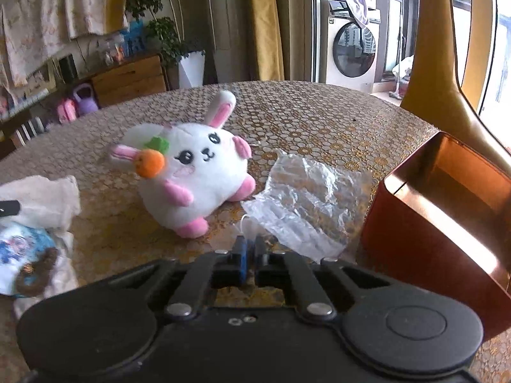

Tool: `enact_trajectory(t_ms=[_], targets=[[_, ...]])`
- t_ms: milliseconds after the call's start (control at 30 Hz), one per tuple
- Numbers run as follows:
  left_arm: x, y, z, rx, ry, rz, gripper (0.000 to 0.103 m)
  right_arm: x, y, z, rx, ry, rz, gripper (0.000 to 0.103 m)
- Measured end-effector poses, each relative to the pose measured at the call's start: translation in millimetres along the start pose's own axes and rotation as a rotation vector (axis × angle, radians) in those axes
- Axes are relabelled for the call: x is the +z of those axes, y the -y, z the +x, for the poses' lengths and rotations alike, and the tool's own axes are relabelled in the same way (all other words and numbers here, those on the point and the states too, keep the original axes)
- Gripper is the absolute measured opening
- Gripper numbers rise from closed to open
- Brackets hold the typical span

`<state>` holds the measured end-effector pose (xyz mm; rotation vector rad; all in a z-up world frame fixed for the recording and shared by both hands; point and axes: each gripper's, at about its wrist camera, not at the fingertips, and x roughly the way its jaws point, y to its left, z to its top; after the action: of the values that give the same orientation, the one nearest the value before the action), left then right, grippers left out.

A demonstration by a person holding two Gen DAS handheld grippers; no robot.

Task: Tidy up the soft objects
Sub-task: 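Lift gauze cloth with left tool while right tool lifts the clear bag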

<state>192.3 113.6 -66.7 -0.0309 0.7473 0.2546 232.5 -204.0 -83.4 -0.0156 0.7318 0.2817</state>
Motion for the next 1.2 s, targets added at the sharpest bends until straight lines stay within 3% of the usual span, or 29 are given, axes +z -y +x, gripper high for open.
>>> enact_trajectory(t_ms=[267, 667, 767, 933, 1033, 1100, 1167, 1200], targets=[[11, -4, -35, -0.036, 0.046, -0.034, 0.013, 0, 1, -46, 0.102, 0.056, 0.032, 0.003], [24, 15, -88, -0.111, 0.126, 0.006, 0.009, 9, 18, -116, 0.148, 0.15, 0.041, 0.003], [26, 19, -91, -0.133, 0.116, 0.029, 0.009, 11, 27, -127, 0.151, 0.164, 0.051, 0.003], [24, 5, -80, -0.161, 0.055, -0.078, 0.011, 7, 37, -133, 0.151, 0.163, 0.067, 0.003], [25, 0, -73, -0.151, 0.027, -0.096, 0.022, 5, 39, -130, 0.152, 0.156, 0.074, 0.003], [27, -3, -65, -0.167, 0.013, -0.102, 0.041, 4, 42, -129, 0.158, 0.152, 0.084, 0.003], [28, -5, -58, -0.199, -0.001, -0.115, 0.076, 5, 43, -128, 0.161, 0.152, 0.092, 0.003], [28, -3, -56, -0.199, -0.003, -0.109, 0.079, 5, 44, -127, 0.165, 0.152, 0.095, 0.003]])
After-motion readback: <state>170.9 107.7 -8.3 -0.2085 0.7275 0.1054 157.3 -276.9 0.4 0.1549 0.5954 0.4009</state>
